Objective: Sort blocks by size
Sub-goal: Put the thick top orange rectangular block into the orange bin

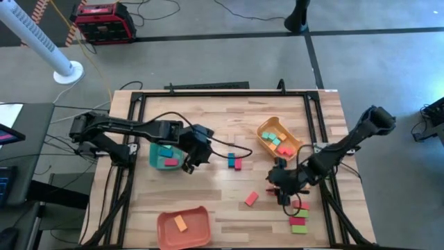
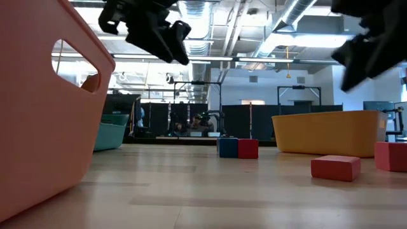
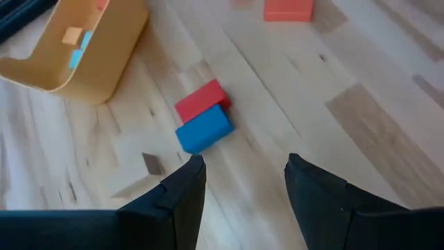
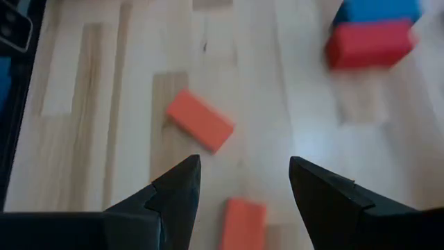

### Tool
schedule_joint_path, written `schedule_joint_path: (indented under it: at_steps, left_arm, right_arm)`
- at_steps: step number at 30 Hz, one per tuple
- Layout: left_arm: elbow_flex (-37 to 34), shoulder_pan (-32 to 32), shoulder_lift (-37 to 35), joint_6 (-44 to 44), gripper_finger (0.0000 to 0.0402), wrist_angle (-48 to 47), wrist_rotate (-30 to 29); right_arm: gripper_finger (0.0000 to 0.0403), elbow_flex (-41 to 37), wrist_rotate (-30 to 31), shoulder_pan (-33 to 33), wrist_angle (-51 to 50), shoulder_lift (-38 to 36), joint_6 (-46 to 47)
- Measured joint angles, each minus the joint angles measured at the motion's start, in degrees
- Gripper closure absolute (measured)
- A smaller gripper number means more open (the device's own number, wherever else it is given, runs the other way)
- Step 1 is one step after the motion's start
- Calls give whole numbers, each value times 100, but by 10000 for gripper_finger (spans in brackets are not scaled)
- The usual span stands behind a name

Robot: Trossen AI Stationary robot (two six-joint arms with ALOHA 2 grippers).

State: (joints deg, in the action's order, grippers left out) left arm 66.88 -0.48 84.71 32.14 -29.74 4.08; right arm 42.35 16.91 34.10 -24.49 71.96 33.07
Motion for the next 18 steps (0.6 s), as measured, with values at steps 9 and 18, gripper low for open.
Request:
schedule_joint_path:
  at_steps: [9,18]
  left_arm:
    - [-73,-47,323,-106,213,70,84]
    - [-75,-162,524,-240,213,8,196]
  right_arm:
    - [154,0,-53,475,-667,517,1315]
    - [154,0,-125,567,-828,1298,1686]
